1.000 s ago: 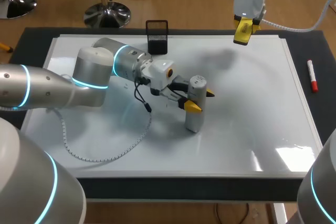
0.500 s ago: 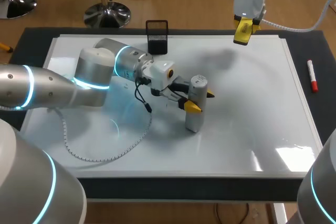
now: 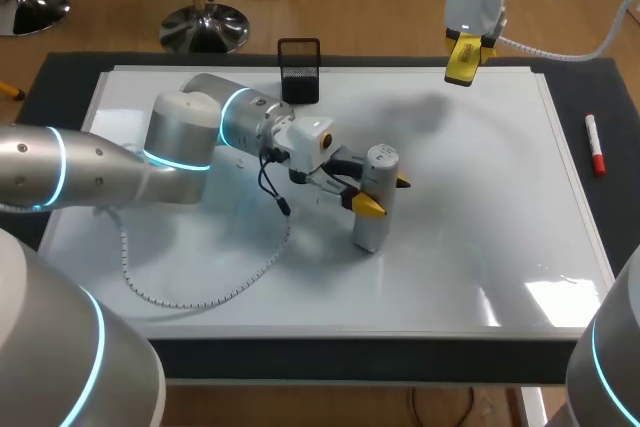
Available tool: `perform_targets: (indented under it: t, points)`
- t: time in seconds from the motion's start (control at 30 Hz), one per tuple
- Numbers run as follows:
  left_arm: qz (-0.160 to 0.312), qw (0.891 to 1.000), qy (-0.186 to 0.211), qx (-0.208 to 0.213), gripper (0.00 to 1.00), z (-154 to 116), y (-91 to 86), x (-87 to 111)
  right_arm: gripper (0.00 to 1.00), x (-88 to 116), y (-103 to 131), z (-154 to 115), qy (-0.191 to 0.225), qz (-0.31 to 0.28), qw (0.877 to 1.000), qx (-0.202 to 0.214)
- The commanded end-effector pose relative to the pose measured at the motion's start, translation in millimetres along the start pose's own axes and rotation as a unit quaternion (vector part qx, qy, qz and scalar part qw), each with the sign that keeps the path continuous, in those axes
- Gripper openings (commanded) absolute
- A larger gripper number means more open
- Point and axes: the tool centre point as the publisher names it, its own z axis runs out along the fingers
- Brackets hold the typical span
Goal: Pick up the inspection probe, press it on each red-marked spot on the whiteboard one by one, put down the probe, pick up the eraser, and wipe off all the red marks.
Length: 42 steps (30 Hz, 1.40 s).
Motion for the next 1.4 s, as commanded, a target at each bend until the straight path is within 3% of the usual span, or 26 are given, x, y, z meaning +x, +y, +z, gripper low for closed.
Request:
perform_targets:
  t: [0.03,0.3,0.63,0.97,1.4]
  points:
    - [0.002,1.000,0.001,0.002,0.00,-1.4,2.9,-1.6,0.00,-0.1,-0.8,-1.2,0.002,-0.001,1.000,0.000]
    - [0.009,1.000,0.000,0.008,0.00,-1.4,-4.3,0.8,0.00,-0.1,-0.8,-1.2,0.002,-0.001,1.000,0.000]
    - [0.041,0.999,-0.010,0.011,0.00,-8.4,-38.9,1.5,0.00,-0.1,-0.8,-1.2,0.002,-0.001,1.000,0.000]
    - [0.086,0.992,-0.089,-0.014,0.00,-68.7,-79.7,-12.2,0.00,-0.1,-0.8,-1.2,0.002,-0.001,1.000,0.000]
    - [0.120,0.970,-0.208,-0.032,0.00,-155.8,-117.4,-24.7,0.00,-0.1,-0.8,-1.2,0.002,-0.001,1.000,0.000]
